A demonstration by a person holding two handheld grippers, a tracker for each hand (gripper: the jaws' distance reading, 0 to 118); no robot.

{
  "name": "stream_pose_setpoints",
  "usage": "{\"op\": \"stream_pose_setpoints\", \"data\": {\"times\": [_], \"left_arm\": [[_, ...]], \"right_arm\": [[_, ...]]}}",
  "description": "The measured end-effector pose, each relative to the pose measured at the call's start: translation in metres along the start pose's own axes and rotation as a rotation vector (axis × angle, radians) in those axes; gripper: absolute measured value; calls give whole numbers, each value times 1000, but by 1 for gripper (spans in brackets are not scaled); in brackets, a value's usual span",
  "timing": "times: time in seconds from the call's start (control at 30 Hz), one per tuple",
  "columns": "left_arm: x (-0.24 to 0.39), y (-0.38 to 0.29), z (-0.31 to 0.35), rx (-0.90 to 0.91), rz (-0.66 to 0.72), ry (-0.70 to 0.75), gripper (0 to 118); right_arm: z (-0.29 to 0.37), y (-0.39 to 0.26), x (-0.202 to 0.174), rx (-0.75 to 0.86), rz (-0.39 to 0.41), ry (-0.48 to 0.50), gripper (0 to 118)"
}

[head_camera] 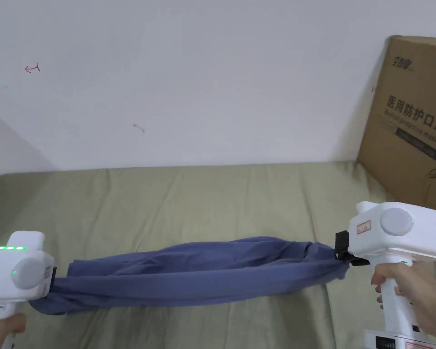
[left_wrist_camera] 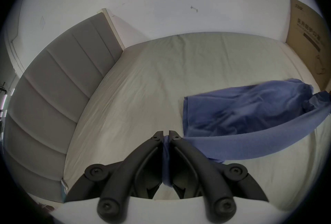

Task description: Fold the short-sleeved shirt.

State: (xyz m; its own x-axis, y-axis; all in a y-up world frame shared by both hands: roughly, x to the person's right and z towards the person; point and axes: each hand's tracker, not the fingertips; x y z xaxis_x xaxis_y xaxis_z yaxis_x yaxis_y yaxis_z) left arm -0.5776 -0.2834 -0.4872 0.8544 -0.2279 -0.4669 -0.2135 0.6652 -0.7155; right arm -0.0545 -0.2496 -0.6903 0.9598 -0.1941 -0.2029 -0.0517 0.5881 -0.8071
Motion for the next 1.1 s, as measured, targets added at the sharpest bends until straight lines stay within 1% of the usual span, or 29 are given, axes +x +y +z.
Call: {"op": "stream_pose_setpoints", "data": {"times": [0.07, 0.13, 0.3, 0.4, 0.5, 0.57, 0.67, 0.77, 0.83, 0.87, 0.9, 0.93, 0.97, 1.0, 1.03, 1.07, 1.1], "left_arm": [[-12, -21, 28, 6, -7, -24, 4], [-23, -48, 56, 21, 5, -51, 4], [-46, -130, 125, 32, 3, -64, 4], [-55, -181, 162, 34, -12, -60, 4], [-63, -228, 187, 10, -33, -72, 4], [-63, -256, 198, -6, -57, -74, 4], [-64, -287, 201, -35, -66, -48, 4], [-69, -306, 191, -104, -10, -66, 4], [-70, -315, 188, -87, -10, -74, 4], [-70, -318, 184, -86, -15, -66, 5], [-70, -319, 182, -84, -24, -59, 14], [-71, -319, 180, -84, -24, -48, 28], [-72, -319, 180, -97, -23, -16, 46], [-72, -318, 180, -104, -17, -13, 66], [-77, -319, 183, -103, 1, -21, 75], [-80, -318, 185, -104, 25, -42, 83], [-83, -318, 188, -106, 39, -57, 93]], "right_arm": [[30, -23, 3, -2, 39, 5, 5], [57, -50, 8, -3, 41, 5, 5], [132, -141, 24, -13, 81, 54, 5], [159, -194, 37, -32, 42, 76, 5], [173, -251, 46, -59, 60, 47, 5], [178, -285, 52, -86, 37, 18, 5], [180, -326, 62, -115, 7, 27, 5], [171, -350, 75, -154, -60, 29, 5], [167, -356, 77, -151, -59, 25, 5], [166, -359, 78, -141, -56, 25, 5], [167, -359, 77, -122, -52, 32, 6], [166, -360, 76, -112, -63, 24, 7], [164, -361, 76, -108, -75, 25, 15], [164, -361, 75, -106, -74, 23, 42], [165, -361, 75, -101, -66, 11, 70], [166, -360, 74, -96, -48, -3, 89], [169, -359, 73, -78, -28, -17, 94]]}}
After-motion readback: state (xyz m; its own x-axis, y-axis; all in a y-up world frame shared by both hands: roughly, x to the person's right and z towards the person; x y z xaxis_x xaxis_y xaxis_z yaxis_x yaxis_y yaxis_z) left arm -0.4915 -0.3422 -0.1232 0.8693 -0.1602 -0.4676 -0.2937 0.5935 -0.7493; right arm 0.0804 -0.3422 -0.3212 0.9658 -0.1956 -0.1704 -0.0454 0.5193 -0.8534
